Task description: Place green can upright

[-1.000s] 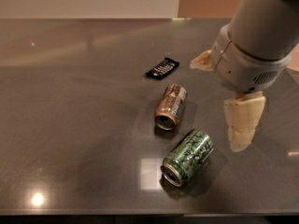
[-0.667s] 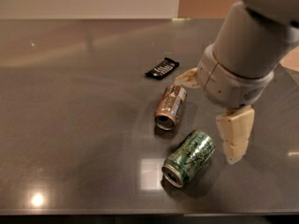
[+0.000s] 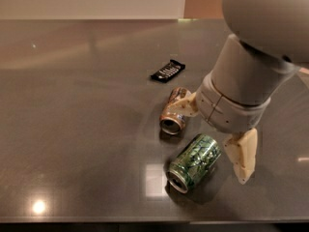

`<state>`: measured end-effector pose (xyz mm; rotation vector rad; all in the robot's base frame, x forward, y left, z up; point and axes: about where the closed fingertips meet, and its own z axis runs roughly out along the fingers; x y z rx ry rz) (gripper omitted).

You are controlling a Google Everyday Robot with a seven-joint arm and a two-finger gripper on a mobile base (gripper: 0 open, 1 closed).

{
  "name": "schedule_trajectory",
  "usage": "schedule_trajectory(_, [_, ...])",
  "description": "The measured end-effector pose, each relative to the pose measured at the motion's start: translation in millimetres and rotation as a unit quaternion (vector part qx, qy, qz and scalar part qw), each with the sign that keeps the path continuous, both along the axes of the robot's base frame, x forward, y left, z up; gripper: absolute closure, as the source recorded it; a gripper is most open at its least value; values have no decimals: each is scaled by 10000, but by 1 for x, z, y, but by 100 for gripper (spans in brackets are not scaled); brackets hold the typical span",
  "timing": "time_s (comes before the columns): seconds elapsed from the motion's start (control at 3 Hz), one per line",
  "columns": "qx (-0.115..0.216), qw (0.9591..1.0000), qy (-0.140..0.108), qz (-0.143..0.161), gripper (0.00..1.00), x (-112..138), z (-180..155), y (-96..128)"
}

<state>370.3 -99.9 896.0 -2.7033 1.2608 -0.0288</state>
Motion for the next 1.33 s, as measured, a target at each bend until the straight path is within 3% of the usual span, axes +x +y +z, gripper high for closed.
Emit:
schedule_trajectory(0.33, [-80,9988,124,459,0,-9,-13,0])
schedule_trajectory(0.67, [-258,9970,242,686,0,-15,-29,0])
schedule_trajectory(1.33, [-496,9948,452,761,0,-14,-56,10])
